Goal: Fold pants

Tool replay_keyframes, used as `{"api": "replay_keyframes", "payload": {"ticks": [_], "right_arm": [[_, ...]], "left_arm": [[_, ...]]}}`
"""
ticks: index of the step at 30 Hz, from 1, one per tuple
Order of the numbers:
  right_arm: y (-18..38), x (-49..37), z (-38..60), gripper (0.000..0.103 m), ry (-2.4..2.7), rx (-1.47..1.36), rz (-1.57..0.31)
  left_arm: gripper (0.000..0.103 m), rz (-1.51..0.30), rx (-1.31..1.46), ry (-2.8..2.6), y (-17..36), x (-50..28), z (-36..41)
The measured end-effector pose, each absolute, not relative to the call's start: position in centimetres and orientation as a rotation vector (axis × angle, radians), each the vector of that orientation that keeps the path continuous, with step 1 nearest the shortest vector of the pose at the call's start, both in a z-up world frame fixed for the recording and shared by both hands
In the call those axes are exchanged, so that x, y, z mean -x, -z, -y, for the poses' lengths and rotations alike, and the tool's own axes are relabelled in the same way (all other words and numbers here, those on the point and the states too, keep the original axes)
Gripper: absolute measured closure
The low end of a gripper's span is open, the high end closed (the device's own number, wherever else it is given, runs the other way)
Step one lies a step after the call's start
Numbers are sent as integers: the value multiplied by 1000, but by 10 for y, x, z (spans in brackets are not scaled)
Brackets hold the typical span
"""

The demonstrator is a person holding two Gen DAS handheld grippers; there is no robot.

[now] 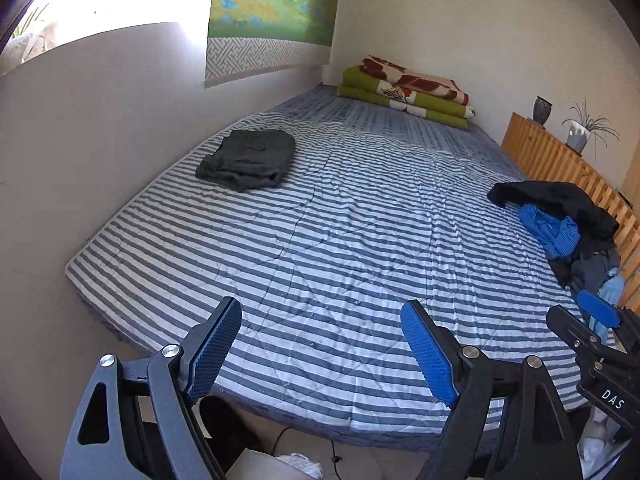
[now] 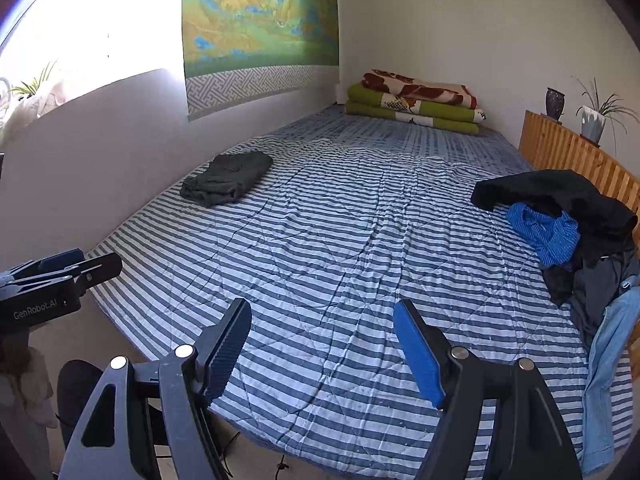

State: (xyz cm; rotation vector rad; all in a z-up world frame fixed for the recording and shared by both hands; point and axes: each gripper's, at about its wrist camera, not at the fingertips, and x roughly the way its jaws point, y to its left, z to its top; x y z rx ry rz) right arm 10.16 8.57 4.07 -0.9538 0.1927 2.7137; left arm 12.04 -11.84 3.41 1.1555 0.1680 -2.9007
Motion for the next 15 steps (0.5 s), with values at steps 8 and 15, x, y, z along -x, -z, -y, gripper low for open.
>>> {"api": "replay_keyframes", "payload": {"ticks": [8, 15], "right_arm": [[-32, -96, -87, 33, -2717, 982, -161], [-28, -95, -94, 33, -2711, 988, -188]], "left_arm": [[18, -167, -1167, 2901, -31, -104, 111], [18, -151, -1167, 2905, -33, -100, 101]]}}
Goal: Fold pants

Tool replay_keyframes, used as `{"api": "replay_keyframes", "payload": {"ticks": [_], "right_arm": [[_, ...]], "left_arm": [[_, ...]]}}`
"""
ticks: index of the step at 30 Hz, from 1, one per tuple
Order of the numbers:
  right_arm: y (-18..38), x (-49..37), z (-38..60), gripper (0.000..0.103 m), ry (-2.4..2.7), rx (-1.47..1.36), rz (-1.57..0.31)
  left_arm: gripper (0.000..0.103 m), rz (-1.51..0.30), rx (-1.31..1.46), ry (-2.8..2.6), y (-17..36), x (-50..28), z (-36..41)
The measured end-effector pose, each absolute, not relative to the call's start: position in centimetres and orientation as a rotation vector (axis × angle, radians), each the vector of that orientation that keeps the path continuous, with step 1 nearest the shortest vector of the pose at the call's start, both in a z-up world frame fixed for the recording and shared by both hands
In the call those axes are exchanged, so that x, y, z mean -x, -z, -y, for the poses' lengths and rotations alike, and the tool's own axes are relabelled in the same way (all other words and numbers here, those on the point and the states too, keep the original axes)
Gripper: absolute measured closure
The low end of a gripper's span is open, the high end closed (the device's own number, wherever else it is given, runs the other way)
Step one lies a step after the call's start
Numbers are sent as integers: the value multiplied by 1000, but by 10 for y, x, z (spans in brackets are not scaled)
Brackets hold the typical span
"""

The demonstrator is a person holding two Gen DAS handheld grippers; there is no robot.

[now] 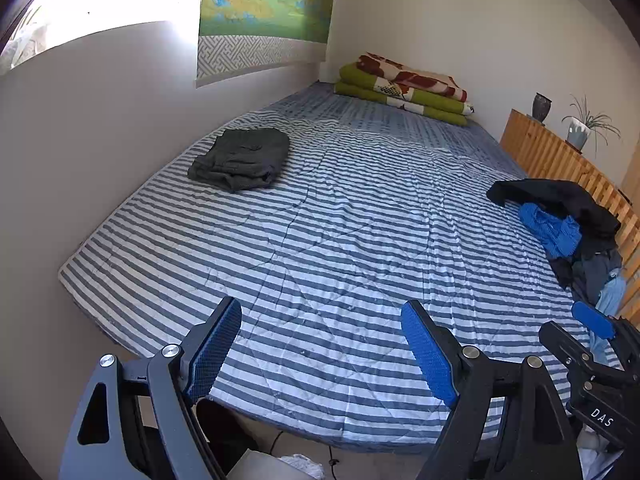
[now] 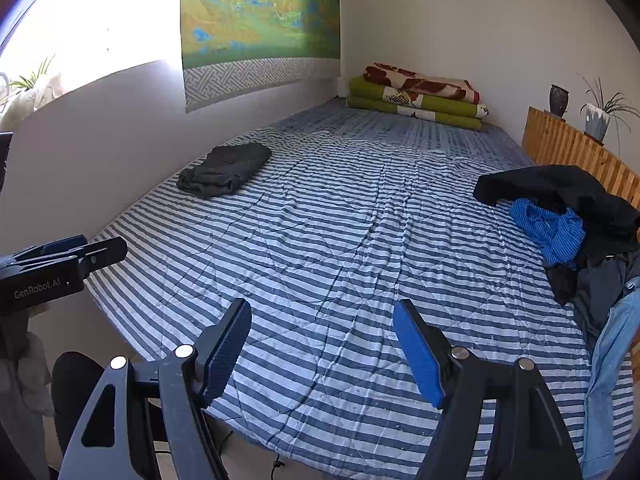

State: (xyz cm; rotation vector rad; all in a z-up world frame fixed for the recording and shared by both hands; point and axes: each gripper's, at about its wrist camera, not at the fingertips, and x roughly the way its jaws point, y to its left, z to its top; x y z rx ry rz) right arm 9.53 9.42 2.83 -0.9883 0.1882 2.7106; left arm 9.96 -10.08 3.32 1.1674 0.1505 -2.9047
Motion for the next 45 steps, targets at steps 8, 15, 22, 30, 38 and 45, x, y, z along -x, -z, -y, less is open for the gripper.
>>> {"api": "replay_keyframes", "payload": {"ticks": [8, 15, 22, 30, 38, 45], "right_arm": [[-24, -95, -98, 33, -2708, 1002, -212], [-24, -96, -97, 33, -2712, 1000, -215], [-25, -98, -94, 33, -2713, 994, -207], [-23, -98, -95, 33, -2709, 996, -221], [-22, -99, -95, 33, -2710, 994, -222], [-21, -98, -96, 33, -2699, 994, -227]], "left_arm": [[18, -136, -1173, 2899, -32, -99, 94], [18, -132, -1170, 2902, -32, -99, 94], [18, -129, -1165, 2901, -32, -101, 92], [18, -126, -1163, 2903, -32, -103, 92], [18, -122, -1170, 2904, -33, -102, 93], [18, -118, -1176, 2905, -32, -102, 92]]}}
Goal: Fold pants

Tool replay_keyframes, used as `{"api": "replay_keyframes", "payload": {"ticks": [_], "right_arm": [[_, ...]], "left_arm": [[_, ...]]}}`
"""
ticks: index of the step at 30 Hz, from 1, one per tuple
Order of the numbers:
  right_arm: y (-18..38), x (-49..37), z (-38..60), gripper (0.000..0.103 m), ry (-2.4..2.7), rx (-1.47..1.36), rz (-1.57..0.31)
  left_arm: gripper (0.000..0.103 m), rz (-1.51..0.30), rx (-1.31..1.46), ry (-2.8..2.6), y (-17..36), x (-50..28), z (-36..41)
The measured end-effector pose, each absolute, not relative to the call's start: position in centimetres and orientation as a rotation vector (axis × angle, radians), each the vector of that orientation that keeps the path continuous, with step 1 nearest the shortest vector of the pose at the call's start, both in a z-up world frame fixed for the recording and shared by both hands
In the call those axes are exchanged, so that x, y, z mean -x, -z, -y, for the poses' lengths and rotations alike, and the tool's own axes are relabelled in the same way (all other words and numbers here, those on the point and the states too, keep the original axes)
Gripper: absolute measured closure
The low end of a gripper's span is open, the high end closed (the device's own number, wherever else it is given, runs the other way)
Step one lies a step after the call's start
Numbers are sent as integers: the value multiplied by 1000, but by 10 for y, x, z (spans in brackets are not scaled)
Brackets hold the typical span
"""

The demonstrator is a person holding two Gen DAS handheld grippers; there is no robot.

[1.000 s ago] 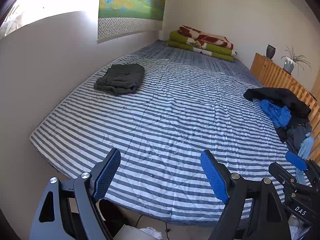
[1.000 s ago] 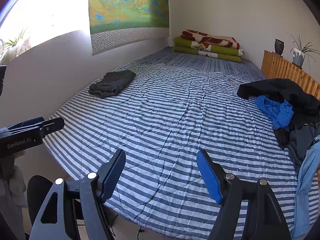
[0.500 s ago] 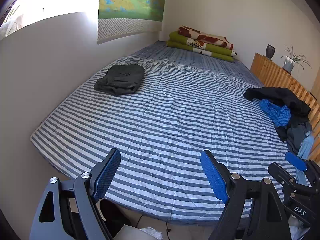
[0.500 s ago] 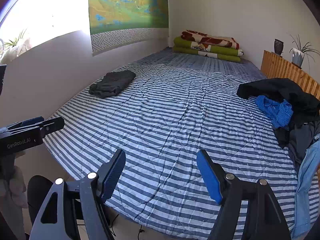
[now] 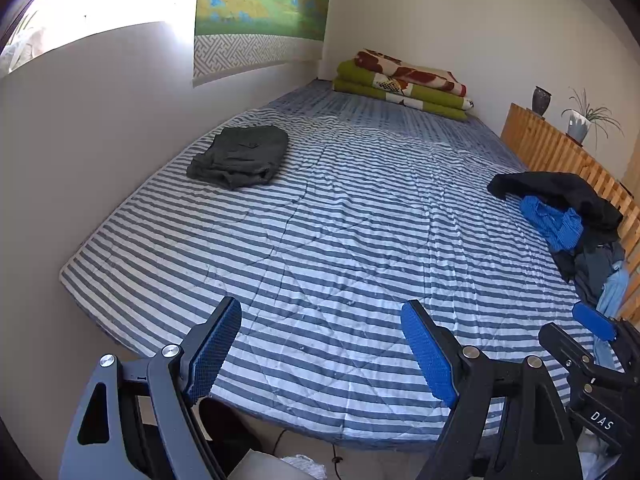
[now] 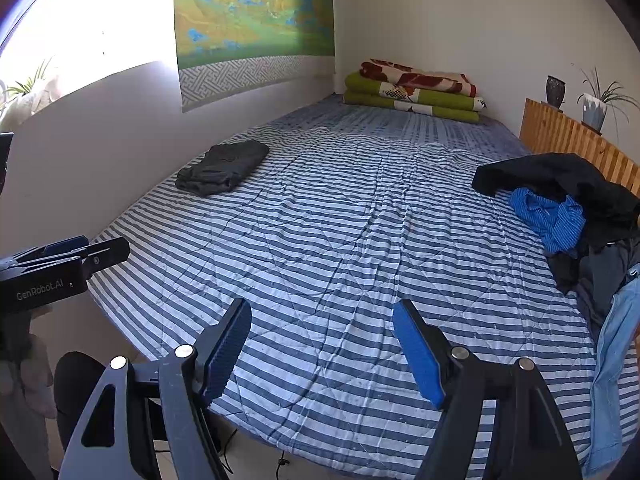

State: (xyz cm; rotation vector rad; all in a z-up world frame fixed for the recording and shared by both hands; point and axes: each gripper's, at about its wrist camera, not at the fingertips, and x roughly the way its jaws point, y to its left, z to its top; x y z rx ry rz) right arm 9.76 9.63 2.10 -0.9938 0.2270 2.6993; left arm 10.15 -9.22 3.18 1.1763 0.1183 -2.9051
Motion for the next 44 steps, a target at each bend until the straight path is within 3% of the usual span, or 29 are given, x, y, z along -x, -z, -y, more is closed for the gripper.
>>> {"api": "replay_keyframes", "payload": {"ticks": [44], "right_arm": [[-7, -100, -116, 33, -2605, 1000, -281]], "left_arm": [[18, -32, -1186, 3013, -24, -75, 60]]}}
